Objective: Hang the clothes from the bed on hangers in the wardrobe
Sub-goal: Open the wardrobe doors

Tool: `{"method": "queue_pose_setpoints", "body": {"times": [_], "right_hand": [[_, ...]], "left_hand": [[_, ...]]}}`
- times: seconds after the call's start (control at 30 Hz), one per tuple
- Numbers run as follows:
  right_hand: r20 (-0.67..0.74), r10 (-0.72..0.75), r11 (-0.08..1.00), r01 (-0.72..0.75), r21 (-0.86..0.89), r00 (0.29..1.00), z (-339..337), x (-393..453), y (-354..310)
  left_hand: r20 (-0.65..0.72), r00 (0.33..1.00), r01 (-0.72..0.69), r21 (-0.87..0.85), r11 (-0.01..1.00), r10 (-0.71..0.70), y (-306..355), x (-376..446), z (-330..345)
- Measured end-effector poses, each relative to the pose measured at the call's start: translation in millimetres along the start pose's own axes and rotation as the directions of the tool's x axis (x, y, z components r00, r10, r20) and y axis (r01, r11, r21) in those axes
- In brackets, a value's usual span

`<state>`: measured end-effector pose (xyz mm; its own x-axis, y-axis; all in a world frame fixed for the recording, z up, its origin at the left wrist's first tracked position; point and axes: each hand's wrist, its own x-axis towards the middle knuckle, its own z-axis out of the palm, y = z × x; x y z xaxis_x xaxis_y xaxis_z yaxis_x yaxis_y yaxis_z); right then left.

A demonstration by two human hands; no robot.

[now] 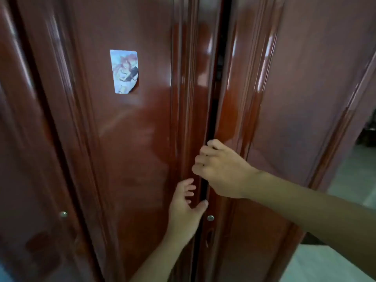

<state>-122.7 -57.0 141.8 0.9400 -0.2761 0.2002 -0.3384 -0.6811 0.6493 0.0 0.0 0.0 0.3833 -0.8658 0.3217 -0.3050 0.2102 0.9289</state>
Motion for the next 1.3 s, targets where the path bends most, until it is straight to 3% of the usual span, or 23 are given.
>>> {"method": "queue_pose_setpoints", "body": {"times": [0.03,0.17,0.33,0.53,0.67,0.87,1.03,1.17,1.3], "right_hand": [[-0.004,-0.031,0.994,0.03,-0.109,1.0,3,4,-4],[0.202,0.0,0.927,0.075,-0.367,0.979,7,4,-12],[0.343,0.073,0.872,0.107,-0.478,0.936,9,-10,-21],[0.331,0.056,0.931,0.07,-0.359,0.942,-4,-7,-17],[0.282,-0.011,0.952,0.097,-0.291,0.959,-15,-34,-24],[0.193,-0.085,0.955,0.135,-0.264,0.977,-37,-99,-41],[0.197,-0.111,0.951,0.162,-0.265,0.974,-53,-159,-52],[0.112,-0.143,0.941,0.17,-0.293,0.983,-67,-201,-56],[0.083,-0.131,0.929,0.151,-0.337,0.988,-82,-247,-59]], "left_hand": [[0.018,1.0,0.024,-0.012,1.0,-0.024,-1,-3,5],[0.117,0.993,0.008,0.082,0.997,-0.018,-13,-11,31],[0.106,0.992,-0.077,0.14,0.987,0.062,-19,-17,54],[-0.131,0.988,0.094,0.125,0.988,-0.077,-6,-28,71],[-0.208,0.977,0.053,0.046,0.997,-0.043,-17,-47,78],[-0.078,0.994,-0.083,-0.171,0.982,0.07,-12,-94,72],[-0.001,0.997,-0.074,-0.34,0.937,0.079,5,-135,88],[0.044,0.992,-0.087,-0.427,0.9,0.117,18,-168,107],[0.16,0.972,-0.09,-0.432,0.897,0.175,22,-195,128]]}}
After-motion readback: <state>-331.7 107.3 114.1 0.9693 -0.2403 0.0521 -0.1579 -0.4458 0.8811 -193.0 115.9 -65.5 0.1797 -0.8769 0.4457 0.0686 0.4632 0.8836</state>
